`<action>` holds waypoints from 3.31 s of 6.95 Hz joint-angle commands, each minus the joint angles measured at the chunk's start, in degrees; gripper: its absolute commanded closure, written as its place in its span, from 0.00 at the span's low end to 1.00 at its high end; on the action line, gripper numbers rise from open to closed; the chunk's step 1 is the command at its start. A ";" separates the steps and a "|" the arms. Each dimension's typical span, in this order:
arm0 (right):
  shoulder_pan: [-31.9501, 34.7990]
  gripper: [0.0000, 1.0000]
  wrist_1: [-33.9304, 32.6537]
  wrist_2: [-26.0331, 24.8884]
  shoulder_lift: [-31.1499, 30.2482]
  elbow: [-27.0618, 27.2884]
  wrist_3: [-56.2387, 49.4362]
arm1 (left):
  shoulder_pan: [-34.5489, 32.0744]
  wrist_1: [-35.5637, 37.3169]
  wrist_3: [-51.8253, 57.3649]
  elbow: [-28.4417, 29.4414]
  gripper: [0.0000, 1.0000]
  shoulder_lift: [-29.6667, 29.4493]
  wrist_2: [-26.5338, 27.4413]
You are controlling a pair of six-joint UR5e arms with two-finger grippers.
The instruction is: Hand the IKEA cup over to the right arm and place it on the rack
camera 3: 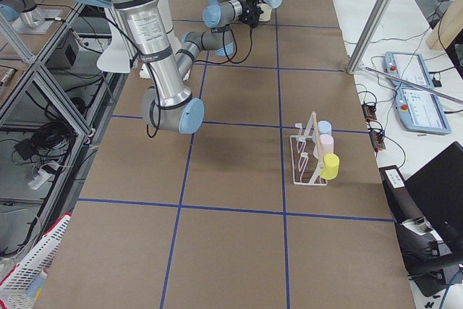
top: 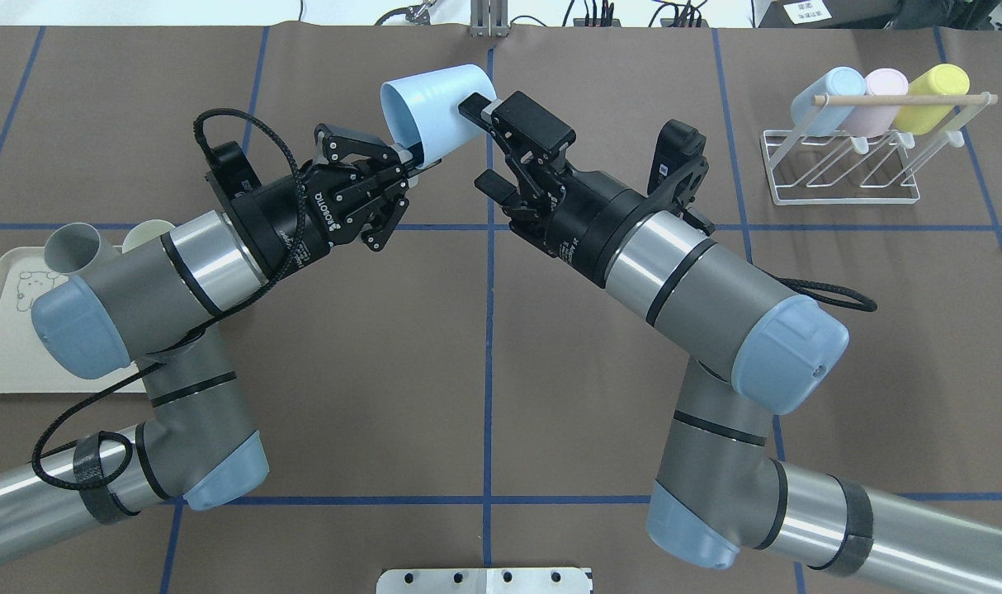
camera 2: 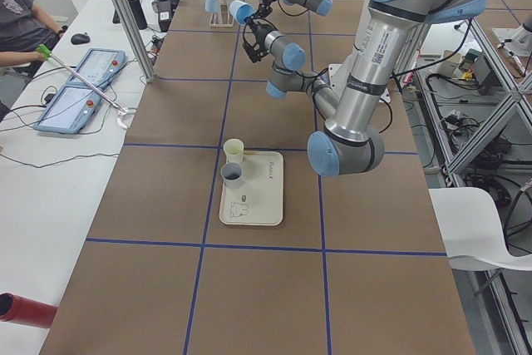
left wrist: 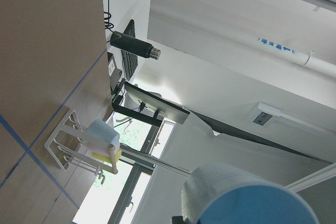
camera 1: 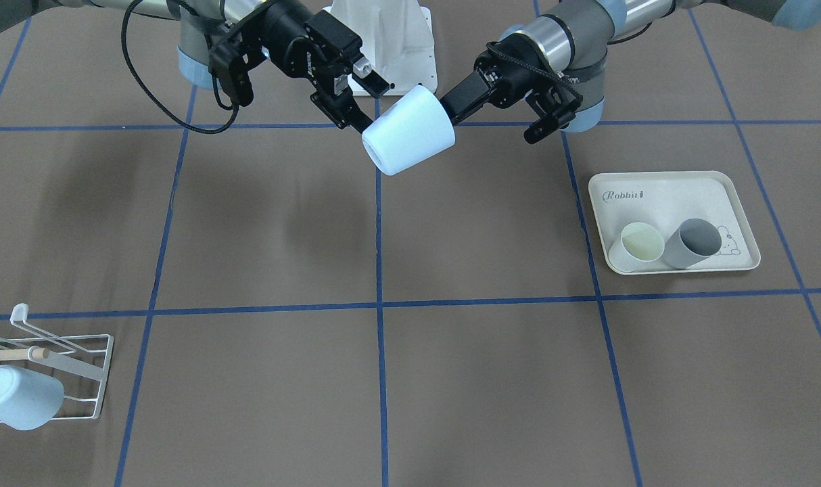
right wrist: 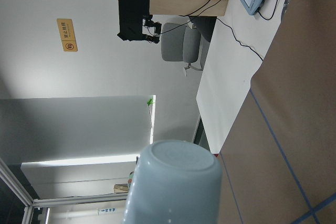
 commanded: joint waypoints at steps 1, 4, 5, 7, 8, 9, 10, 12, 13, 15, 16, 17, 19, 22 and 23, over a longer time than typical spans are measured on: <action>0.07 0.00 0.00 0.00 -0.01 -0.09 0.01 | 1.11 -0.15 0.22 -0.03 1.00 0.11 0.60; 0.07 0.00 0.18 0.00 -0.01 -0.71 -0.08 | 2.78 -0.59 0.31 -0.38 1.00 0.02 2.43; -0.01 0.00 0.18 0.00 0.08 -0.79 -0.08 | 3.05 -0.59 0.40 -0.38 1.00 0.11 2.44; -0.01 0.00 0.18 0.00 0.08 -0.88 -0.08 | 3.66 -0.50 0.48 -0.38 1.00 0.11 2.71; -0.01 0.00 0.18 -0.09 0.08 -0.88 -0.08 | 3.84 -0.50 0.49 -0.47 1.00 -0.06 2.79; -0.01 0.00 0.18 0.00 0.08 -0.97 -0.08 | 3.84 -0.50 0.49 -0.56 1.00 0.02 2.79; -0.01 0.00 0.27 0.00 0.08 -0.97 -0.08 | 3.93 -0.59 0.49 -0.56 1.00 -0.06 2.79; -0.01 0.00 0.27 -0.09 0.08 -0.97 -0.08 | 4.45 -0.68 0.57 -0.56 1.00 0.02 2.79; -0.01 0.00 0.35 -0.09 0.08 -0.97 -0.08 | 4.63 -0.68 0.57 -0.73 1.00 -0.06 2.79; 0.07 0.00 0.36 -0.09 0.08 -0.97 -0.08 | 5.24 -0.68 0.57 -0.82 1.00 -0.33 3.32; 0.07 0.00 0.36 -0.09 0.08 -1.06 -0.16 | 5.25 -0.68 0.57 -0.82 1.00 -0.42 3.32; 0.07 0.01 0.36 -0.09 0.08 -1.06 -0.08 | 5.25 -0.68 0.57 -0.82 1.00 -0.33 3.23; 0.07 0.01 0.36 -0.09 0.08 -1.41 -0.16 | 5.33 -0.68 0.57 -0.91 1.00 -0.42 3.23; 0.07 0.01 0.44 -0.09 0.08 -1.50 -0.16 | 5.94 -0.76 0.57 -0.91 1.00 -0.42 3.32; 0.07 0.03 0.44 -0.09 0.08 -1.50 -0.08 | 6.04 -0.76 0.57 -0.91 1.00 -0.50 3.67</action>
